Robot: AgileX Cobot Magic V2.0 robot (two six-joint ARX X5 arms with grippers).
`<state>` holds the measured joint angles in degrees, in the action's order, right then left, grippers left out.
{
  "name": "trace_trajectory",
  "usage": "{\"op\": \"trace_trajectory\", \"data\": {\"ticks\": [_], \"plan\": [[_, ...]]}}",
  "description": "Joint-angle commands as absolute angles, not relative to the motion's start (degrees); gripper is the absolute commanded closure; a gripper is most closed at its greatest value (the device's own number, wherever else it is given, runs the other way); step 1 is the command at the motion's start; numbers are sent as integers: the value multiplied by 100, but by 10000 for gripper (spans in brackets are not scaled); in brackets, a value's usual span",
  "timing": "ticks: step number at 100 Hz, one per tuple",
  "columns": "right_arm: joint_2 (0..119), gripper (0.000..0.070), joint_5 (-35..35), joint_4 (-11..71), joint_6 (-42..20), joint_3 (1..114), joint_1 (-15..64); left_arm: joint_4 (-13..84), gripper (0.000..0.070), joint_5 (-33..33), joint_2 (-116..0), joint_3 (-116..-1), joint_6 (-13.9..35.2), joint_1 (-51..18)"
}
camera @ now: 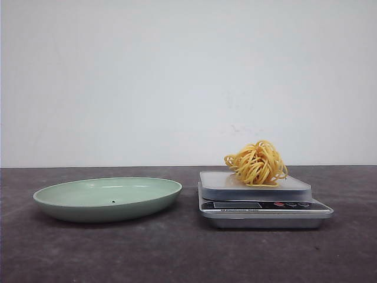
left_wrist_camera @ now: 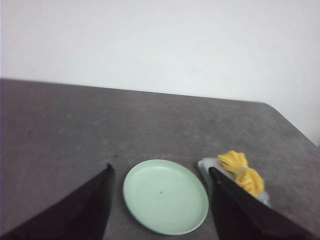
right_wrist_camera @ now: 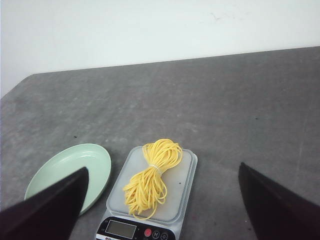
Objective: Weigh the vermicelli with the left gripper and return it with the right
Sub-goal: 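Raise the left gripper away from the scale, then lower the right gripper onto the vermicelli on the scale and grasp it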
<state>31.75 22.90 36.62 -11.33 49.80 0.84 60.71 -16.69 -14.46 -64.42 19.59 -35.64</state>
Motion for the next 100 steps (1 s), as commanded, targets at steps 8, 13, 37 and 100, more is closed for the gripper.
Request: {"op": "trace_trajectory", "data": {"ticks": [8,13,37,100], "plan": [[3214,91,2314,3605,-1046,5111,200,6014,347,-1745,-720,-5568,2359,-3564],[3249,91,2314,3594,-1055,5111,261,5981,347,-1831,-517,-5229,2368,-3564],[4036,91,2287,3183,-1468,5116,764,5256,347,-1841,-460,-4386,2344,-3564],[8009,127,1284,3264,-1629,6879,2263,4956,347,-1927,-637,-4300,2174,-3564]]}}
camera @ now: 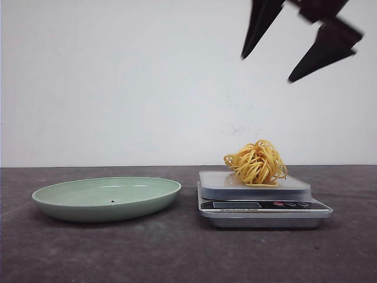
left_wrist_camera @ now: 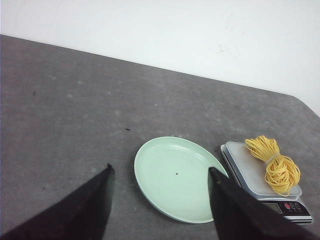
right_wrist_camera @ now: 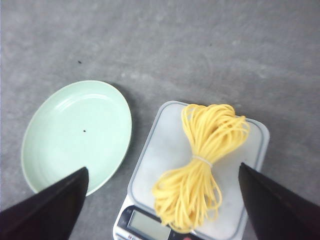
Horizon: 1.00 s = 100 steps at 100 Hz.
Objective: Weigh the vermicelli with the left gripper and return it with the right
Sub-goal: 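Lower the right gripper onto the vermicelli on the scale and grasp it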
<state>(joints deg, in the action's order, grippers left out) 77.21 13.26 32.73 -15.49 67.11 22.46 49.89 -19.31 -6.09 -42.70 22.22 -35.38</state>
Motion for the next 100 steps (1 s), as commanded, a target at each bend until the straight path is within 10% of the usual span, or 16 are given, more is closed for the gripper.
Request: {"op": "trace_trajectory", "data": {"ticks": [1,59,85,100], "plan": [[8055,132,1275,3264,-1634,6893,2263,4967,347,-1922,-637,-4300,2174,-3564],[9878,197,1138,2917,-1789,6949,2423,5271,347,-1905,-637,-4300,2193,-3564],[10029,700,825,2867,-1905,6949,2486,5271,347,-1909,-637,-4300,2189,-3564],[10018,700,729,2840,-1951,7002,2488,5273,347,-1905,-637,-4300,2193,-3564]]}}
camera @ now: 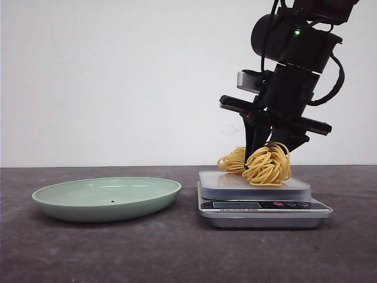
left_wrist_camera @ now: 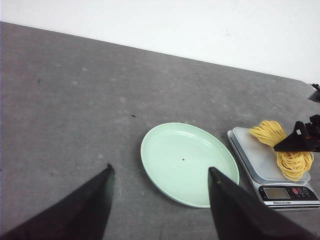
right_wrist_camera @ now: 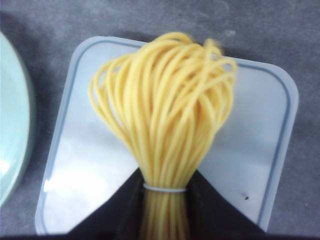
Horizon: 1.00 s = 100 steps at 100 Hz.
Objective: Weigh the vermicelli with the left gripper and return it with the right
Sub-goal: 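Lower the right gripper onto the vermicelli on the scale and grasp it, then carry the vermicelli with the right gripper back onto the green plate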
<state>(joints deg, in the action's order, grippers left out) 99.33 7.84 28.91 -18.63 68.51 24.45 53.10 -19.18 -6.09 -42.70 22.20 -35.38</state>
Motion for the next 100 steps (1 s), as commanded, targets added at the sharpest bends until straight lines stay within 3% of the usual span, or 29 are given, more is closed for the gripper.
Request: {"op": "trace_trajectory", "data": {"ticks": [1,37,60,80,100], "plan": [[10009,700,729,2849,-1951,7013,2488,5273,347,-1905,-637,-4300,2193,-3564],[9094,700,1085,2899,-1935,7448,2886,5266,347,-1905,-637,-4300,2215,-3564],[8917,700,1955,2130,-2556,8084,3573,5269,347,-1903,-637,-4300,2239,-3564],[9155,700,1881,860,-3245,8184,4051,5266,347,-1905,-637,-4300,2283,-3564],[9758,700,1774,683,-3483,8184,4156,5262,347,-1905,-637,-4300,2327,-3564]]}}
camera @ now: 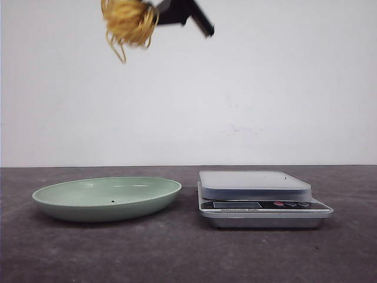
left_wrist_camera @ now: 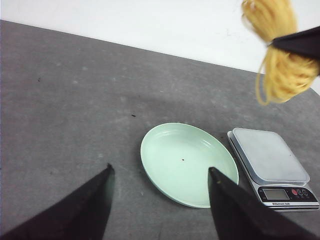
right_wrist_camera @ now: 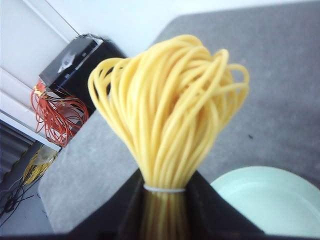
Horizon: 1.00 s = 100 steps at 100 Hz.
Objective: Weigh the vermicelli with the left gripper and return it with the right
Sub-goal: 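Carry the vermicelli with the right gripper back onto the green plate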
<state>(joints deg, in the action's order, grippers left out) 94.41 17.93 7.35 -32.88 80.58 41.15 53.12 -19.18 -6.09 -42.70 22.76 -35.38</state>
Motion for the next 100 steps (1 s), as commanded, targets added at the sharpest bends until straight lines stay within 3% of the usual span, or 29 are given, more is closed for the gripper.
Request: {"op": "trace_trajectory", "data": {"ticks": [1,51,92,97,100], "plan": [[9800,700,1772,685,-3485,8184,4158,5262,347,-1905,-637,-4300,2327,-3564],[11360,700,1507,797,-3846,8184,4348,5142,347,-1905,-637,-4300,2327,-3564],[11649,700,1041,799,-3892,8184,4567,5140,347,-1905,-637,-4300,2327,-3564],[11649,670,1039,770,-3892,8184,4567,5140,347,-1907,-637,-4300,2324,-3564],[11649,609,1037,755,-3896,8184,4567,5140,347,-1905,-637,-4300,2324,-3564]]}}
